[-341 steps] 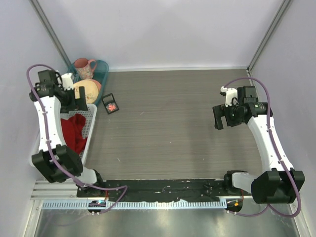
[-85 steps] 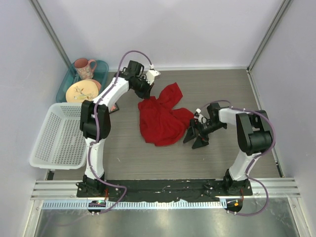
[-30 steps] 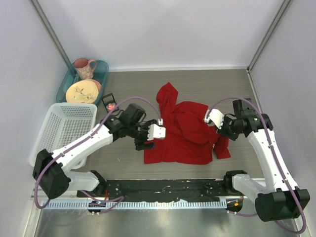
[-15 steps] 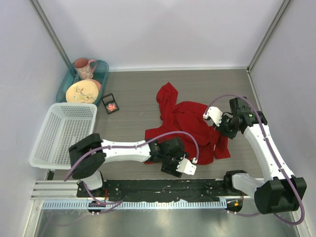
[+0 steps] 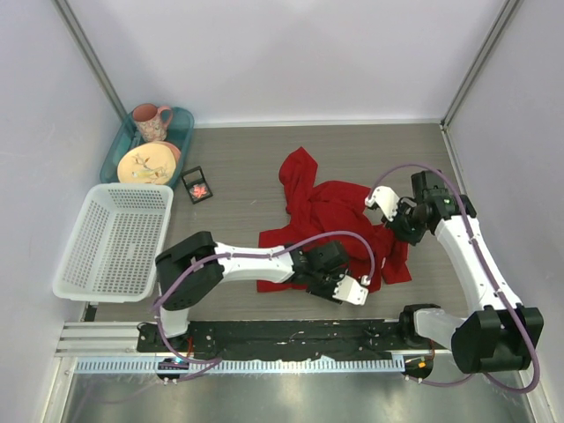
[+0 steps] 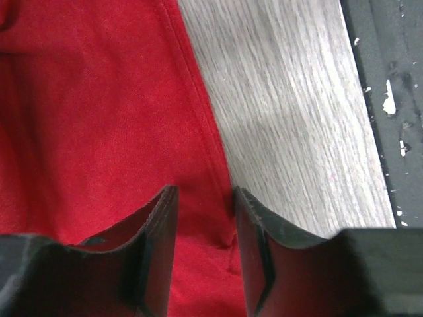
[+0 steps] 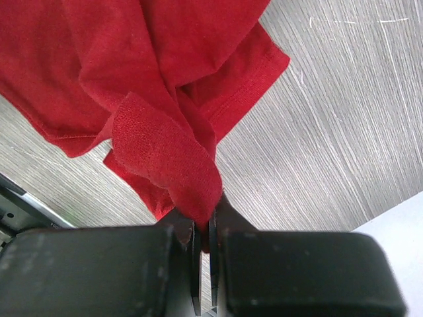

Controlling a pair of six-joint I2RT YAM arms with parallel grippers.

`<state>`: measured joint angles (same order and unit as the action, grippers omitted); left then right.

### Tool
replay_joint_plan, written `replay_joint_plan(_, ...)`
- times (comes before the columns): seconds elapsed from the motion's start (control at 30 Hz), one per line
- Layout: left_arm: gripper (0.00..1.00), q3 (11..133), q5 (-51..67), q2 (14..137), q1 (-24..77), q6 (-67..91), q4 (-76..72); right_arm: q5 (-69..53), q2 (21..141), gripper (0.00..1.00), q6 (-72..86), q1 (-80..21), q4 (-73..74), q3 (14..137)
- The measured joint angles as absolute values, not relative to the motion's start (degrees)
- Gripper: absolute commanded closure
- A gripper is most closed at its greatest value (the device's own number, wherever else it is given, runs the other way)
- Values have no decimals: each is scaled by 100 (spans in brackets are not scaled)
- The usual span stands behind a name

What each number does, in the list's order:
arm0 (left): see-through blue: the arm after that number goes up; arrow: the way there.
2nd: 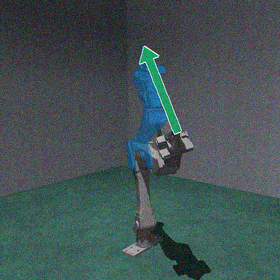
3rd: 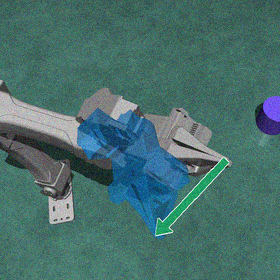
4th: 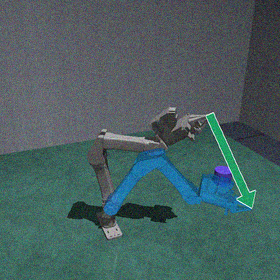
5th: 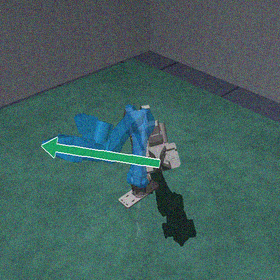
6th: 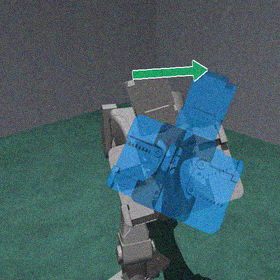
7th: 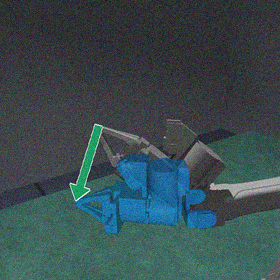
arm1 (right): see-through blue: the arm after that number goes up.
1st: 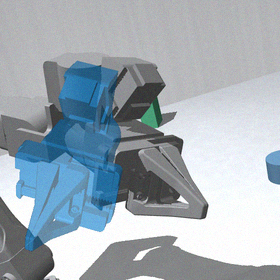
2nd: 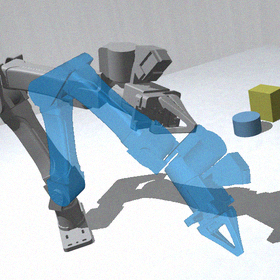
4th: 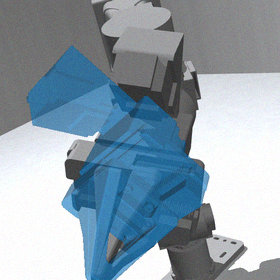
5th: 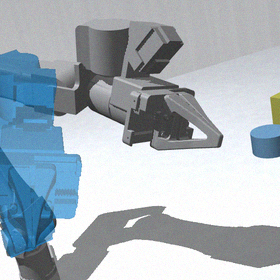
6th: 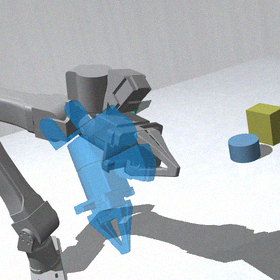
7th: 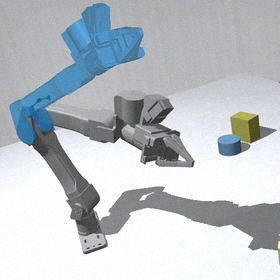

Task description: Pin the brooch onto the clothing

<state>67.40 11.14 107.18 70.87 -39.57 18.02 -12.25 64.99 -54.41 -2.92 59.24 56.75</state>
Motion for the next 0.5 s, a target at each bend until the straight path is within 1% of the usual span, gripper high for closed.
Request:
replay_joint_plan(0.03, 83, 6801, 1118, 10763, 7083, -3968, 1844, -1229, 6504, 99, -5433, -255, 5920, 5680)
replay_joint_plan(0.1, 98, 7050, 1164, 10925, 7037, -3981, 2167, -1234, 6519, 99, -5426, -193, 5902, 5682)
replay_joint_plan(0.13, 100, 7253, 1216, 11026, 7008, -3966, 2399, -1234, 6525, 99, -5424, -156, 5902, 5686)
replay_joint_plan(0.23, 100, 7760, 1553, 11194, 6862, -3824, 3030, -1267, 6532, 99, -5376, -19, 5924, 5780)
replay_joint_plan(0.33, 100, 8009, 2150, 10820, 6346, -3345, 3634, -1310, 6549, 99, -5262, 187, 5981, 6169)
replay_joint_plan(0.43, 100, 8442, 2305, 10033, 5645, -2755, 4023, -1382, 6761, 99, -4978, 279, 6073, 7131)
replay_joint_plan(0.5, 100, 9135, 2191, 9487, 5192, -2440, 4160, -1446, 7035, 99, -4727, 285, 6080, 8018)
